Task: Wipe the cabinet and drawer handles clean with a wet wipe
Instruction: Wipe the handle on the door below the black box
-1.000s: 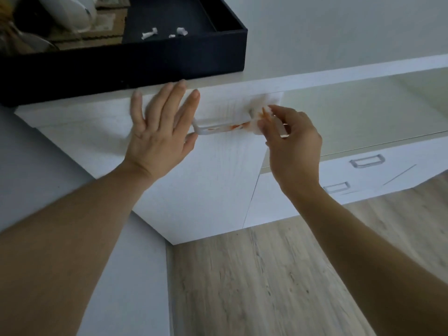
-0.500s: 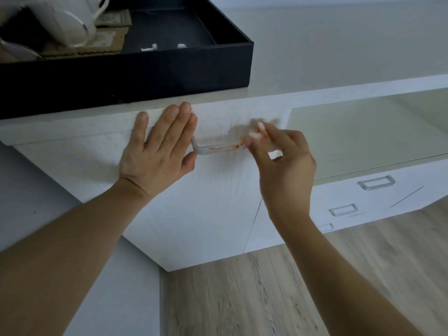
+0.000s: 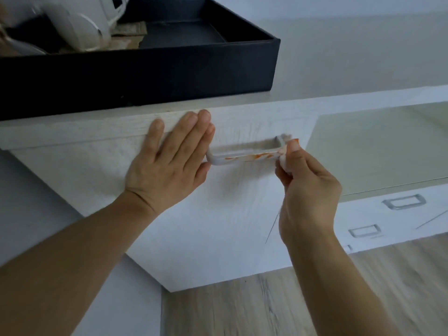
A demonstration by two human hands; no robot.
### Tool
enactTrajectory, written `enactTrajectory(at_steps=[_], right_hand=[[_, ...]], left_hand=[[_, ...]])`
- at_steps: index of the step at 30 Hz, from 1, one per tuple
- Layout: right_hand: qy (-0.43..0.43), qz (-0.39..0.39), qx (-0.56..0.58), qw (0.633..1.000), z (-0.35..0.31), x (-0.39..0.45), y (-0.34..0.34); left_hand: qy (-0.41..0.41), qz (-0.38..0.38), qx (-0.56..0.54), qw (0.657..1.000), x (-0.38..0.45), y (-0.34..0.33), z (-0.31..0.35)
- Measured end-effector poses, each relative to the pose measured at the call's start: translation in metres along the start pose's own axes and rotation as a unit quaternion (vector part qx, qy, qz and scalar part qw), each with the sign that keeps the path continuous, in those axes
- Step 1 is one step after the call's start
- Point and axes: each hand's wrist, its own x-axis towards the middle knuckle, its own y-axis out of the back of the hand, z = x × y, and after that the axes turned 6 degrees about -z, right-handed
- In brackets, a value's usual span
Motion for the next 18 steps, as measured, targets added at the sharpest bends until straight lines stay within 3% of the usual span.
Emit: enactTrajectory(at_steps=[11, 18], right_hand=[[0.066, 0.047, -0.067, 0.995, 0.001, -0.008, -0.009], [0.234, 0.040, -0.137, 0.962, 0.015, -0.015, -0.007]], left_hand=[[-0.002, 0.014, -0.005, 1.000, -0.002, -0.003, 0.001], [0.004, 0.010, 0.003, 1.000, 0.000, -0.002, 0.001]])
